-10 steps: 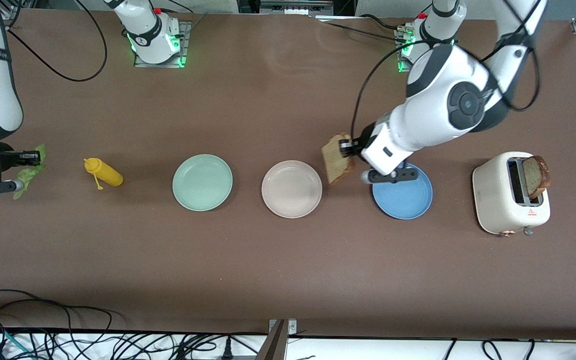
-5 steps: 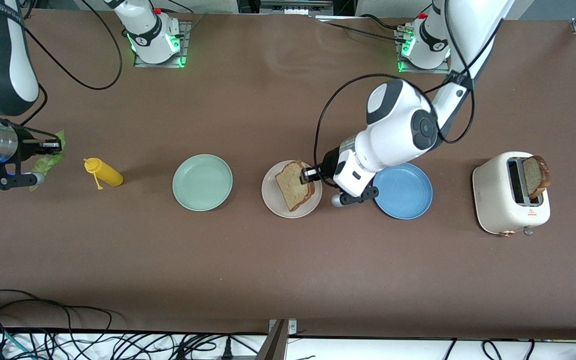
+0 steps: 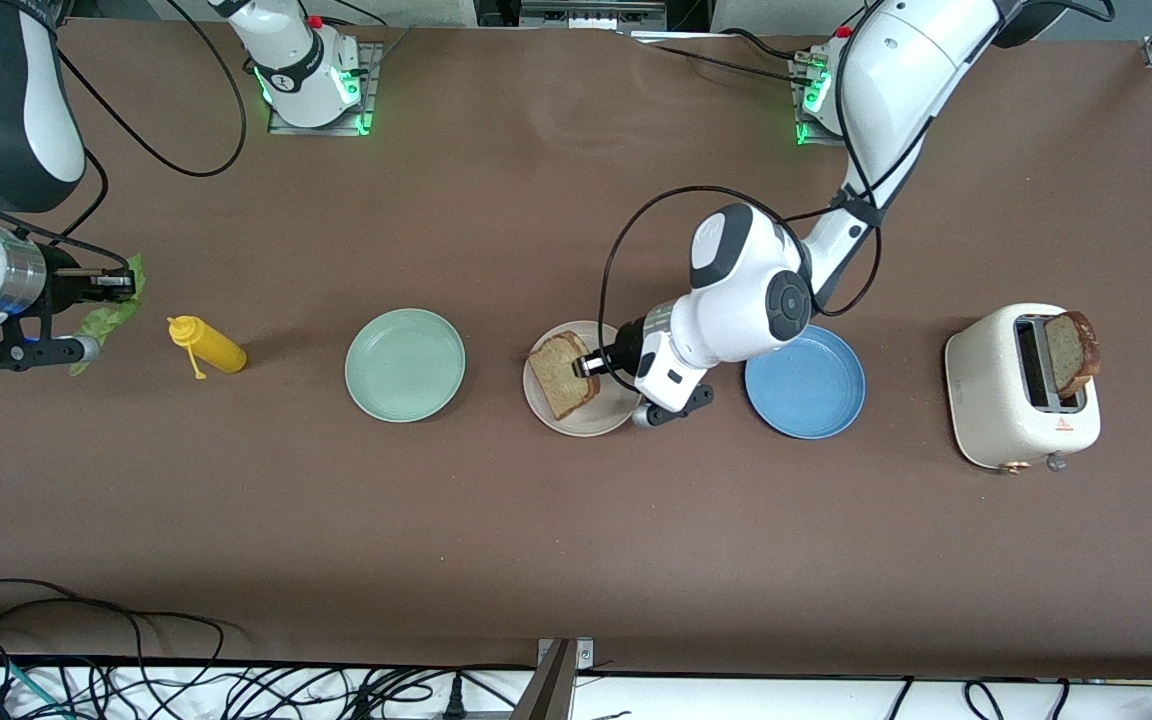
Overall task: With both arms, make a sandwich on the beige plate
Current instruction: 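Pull a bread slice from the toaster with the left gripper onto the beige plate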
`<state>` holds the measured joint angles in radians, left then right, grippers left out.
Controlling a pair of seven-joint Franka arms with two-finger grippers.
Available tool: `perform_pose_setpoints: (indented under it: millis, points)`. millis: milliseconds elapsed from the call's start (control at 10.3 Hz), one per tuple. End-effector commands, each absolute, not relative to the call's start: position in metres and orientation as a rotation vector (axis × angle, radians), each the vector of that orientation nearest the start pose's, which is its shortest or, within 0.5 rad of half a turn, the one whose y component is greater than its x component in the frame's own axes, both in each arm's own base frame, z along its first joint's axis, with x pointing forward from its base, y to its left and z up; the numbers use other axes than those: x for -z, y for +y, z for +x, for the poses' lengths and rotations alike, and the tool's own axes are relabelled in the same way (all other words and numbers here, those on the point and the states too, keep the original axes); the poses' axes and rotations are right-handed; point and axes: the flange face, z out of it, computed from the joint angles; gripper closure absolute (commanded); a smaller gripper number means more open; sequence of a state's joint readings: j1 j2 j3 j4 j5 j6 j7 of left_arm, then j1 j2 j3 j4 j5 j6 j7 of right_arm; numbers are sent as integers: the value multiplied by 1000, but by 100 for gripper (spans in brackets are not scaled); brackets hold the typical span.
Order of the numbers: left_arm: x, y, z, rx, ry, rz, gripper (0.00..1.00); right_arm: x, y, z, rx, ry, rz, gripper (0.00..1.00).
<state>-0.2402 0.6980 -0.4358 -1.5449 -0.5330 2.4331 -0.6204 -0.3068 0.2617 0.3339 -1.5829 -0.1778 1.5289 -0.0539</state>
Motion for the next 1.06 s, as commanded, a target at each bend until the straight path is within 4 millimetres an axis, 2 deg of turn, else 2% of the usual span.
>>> perform_pose_setpoints:
  millis: [0,97,387,580,677,774,870,967]
  points:
    - [-298,-412,600,304,573,2379,100,-477,-20,596,-499,-128,-3170,100]
    - [-297,-411,601,305,575,2379,100,-477,-20,596,-509,-128,-3169,100]
    - [-266,-398,588,303,428,2439,100,-477,-20,594,-524,-125,-3167,100]
    - [-257,-403,578,311,367,2457,100,-476,-20,594,-528,-125,-3166,100]
    - [-250,-399,576,304,308,2469,100,-477,-20,594,-526,-125,-3167,100]
    - [-249,-397,576,303,302,2469,29,-476,-20,594,-529,-127,-3165,100]
    - [-251,-396,577,302,298,2467,0,-476,-21,594,-529,-125,-3166,100]
    - [-253,-393,579,299,300,2466,0,-476,-21,594,-526,-125,-3166,100]
